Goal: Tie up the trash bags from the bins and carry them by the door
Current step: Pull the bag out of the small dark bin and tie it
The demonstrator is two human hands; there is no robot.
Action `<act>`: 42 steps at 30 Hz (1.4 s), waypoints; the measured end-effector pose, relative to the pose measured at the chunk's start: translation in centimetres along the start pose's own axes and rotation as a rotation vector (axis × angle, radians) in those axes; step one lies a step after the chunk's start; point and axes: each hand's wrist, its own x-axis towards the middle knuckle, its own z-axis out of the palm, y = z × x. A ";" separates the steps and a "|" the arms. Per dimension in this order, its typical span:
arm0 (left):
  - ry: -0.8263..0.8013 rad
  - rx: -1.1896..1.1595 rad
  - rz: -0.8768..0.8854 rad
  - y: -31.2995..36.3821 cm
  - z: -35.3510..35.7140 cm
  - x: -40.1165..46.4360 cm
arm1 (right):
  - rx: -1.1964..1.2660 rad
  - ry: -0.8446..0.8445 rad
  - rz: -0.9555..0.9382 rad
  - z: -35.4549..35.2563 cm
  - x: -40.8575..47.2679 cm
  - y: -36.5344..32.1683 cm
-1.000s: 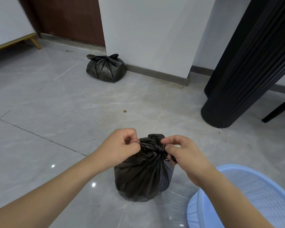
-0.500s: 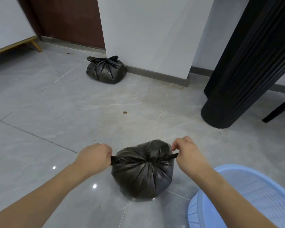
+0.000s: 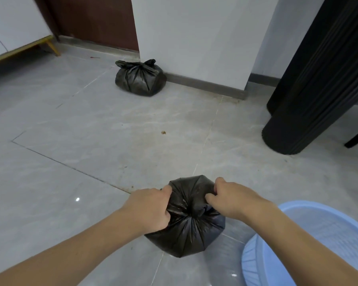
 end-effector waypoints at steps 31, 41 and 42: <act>0.006 -0.011 -0.104 -3.9 2.6 0.7 | -0.169 0.072 0.111 1.2 1.4 -2.4; 0.291 -0.036 0.035 -3.9 -0.1 -0.4 | 1.626 -0.491 0.096 -0.7 -0.7 -0.7; 0.308 -0.056 0.144 -3.7 -0.1 -0.7 | 1.830 -0.406 0.102 -0.3 -0.6 -1.1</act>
